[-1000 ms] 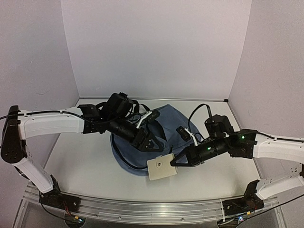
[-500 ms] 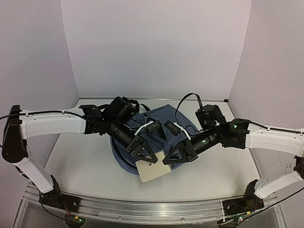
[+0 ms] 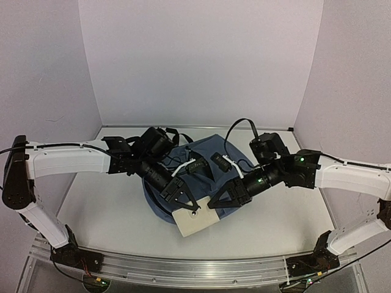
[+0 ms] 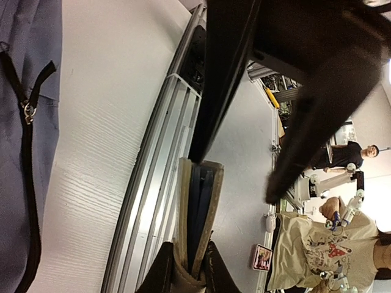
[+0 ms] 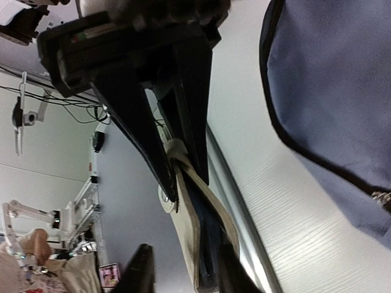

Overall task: Pack the student bag
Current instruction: Pick up the personal item from the center of the board, then place the personal item in the student bag.

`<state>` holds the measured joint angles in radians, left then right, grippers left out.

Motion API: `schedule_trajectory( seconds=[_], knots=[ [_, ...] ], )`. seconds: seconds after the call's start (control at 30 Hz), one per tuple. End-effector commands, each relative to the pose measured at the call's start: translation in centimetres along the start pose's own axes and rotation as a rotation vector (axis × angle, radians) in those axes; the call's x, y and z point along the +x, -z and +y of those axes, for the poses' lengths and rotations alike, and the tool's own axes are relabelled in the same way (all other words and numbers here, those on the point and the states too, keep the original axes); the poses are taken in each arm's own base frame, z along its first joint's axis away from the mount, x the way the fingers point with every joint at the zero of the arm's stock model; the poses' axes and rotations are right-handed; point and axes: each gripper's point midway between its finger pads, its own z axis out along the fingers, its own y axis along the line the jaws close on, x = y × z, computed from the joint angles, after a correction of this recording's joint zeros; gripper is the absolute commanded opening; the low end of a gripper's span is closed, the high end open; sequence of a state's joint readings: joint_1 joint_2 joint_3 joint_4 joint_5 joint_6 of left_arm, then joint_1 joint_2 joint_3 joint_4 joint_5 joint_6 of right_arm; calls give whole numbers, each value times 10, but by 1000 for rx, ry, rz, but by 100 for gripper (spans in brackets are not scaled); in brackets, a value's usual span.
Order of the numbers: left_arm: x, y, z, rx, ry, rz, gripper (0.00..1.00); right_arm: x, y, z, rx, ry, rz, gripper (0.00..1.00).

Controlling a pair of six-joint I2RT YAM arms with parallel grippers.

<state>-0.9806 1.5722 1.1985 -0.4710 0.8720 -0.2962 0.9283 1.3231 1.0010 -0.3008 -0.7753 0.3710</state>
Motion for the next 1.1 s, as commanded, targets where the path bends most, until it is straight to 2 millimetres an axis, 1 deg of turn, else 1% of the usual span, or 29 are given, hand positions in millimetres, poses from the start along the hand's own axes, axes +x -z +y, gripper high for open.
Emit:
schedule_trajectory(
  seconds=[0.0,0.07,0.1,0.17,0.2,0.27,0.3,0.4,0.47,0.5,0.63,0.77,0.83,0.87,0.93,1.0,1.03,1.07],
  knots=[
    [-20,26,13,-118,13,-135,0,-48,16,-4,155,89,-154,57],
    [-30,44,36,-207,73,-204,0,-64,23,-16,260,94,-202,61],
    [-36,57,49,-265,107,-252,0,-72,28,-28,344,91,-229,62],
    [-48,81,69,-354,166,-352,0,-88,36,-47,485,95,-263,61],
    [-54,94,77,-389,203,-408,0,-93,37,-58,549,96,-263,61],
    [-65,121,92,-444,288,-526,0,-103,43,-80,685,91,-272,61],
    [-68,131,98,-461,328,-565,0,-108,42,-87,728,105,-260,61],
    [-77,149,110,-459,419,-654,0,-122,37,-113,870,129,-219,61],
    [-83,153,113,-434,449,-691,0,-129,33,-128,940,145,-194,61],
    [-86,154,114,-418,460,-709,0,-130,27,-136,963,153,-174,61],
    [-94,153,118,-374,499,-746,0,-137,10,-161,1034,187,-117,57],
    [-95,148,125,-353,535,-749,0,-142,7,-185,1151,198,-105,51],
    [-97,144,127,-335,546,-740,0,-145,9,-193,1200,200,-109,45],
    [-98,142,127,-326,550,-735,0,-146,9,-195,1216,198,-114,38],
    [-100,136,130,-304,561,-716,0,-151,13,-198,1248,188,-136,21],
    [-102,130,133,-282,574,-699,0,-156,16,-192,1236,173,-172,7],
    [-103,127,133,-267,574,-693,0,-160,18,-187,1222,163,-195,3],
    [-104,123,135,-252,580,-683,0,-164,20,-181,1199,154,-219,1]
  ],
)
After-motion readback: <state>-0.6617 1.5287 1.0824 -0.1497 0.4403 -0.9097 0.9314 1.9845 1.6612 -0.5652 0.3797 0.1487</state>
